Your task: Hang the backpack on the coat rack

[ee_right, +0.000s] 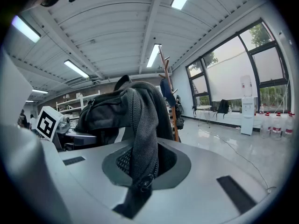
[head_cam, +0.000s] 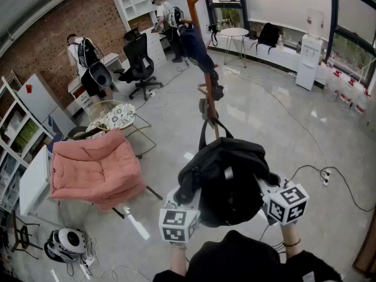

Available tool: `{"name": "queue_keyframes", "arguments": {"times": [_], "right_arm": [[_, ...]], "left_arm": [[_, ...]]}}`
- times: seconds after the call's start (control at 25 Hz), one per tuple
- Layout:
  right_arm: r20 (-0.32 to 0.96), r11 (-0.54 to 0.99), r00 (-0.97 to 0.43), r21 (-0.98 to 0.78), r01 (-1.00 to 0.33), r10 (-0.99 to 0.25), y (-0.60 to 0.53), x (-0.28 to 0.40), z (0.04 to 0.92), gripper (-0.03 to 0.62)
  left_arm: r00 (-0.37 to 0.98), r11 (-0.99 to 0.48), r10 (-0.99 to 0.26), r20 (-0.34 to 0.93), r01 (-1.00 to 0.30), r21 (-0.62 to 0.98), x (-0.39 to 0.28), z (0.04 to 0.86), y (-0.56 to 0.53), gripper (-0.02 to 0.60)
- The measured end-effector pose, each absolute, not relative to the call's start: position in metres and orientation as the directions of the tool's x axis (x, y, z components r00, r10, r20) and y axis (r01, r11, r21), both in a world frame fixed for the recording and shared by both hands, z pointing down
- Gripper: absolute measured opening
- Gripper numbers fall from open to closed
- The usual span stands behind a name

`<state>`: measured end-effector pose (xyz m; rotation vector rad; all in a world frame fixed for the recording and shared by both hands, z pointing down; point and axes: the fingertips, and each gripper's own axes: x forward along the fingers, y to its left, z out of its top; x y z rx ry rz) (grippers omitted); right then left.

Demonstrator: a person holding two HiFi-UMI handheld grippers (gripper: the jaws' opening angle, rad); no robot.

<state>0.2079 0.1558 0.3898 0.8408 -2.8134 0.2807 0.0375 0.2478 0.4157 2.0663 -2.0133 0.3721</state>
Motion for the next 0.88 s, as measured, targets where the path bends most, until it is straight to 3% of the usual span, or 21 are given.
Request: {"name": "queue_keyframes", "arguments": {"times": [0.88], "right_arm": [[0.247,0.841,-0.849,-0.172,-0.513,-0.467,0.128,0.217,0.404,0.032]], "left_arm": [[-0.03,0.036,-0.932,0.361,-0.999,0.011,0.052,0.432,0.232,0.132]]}}
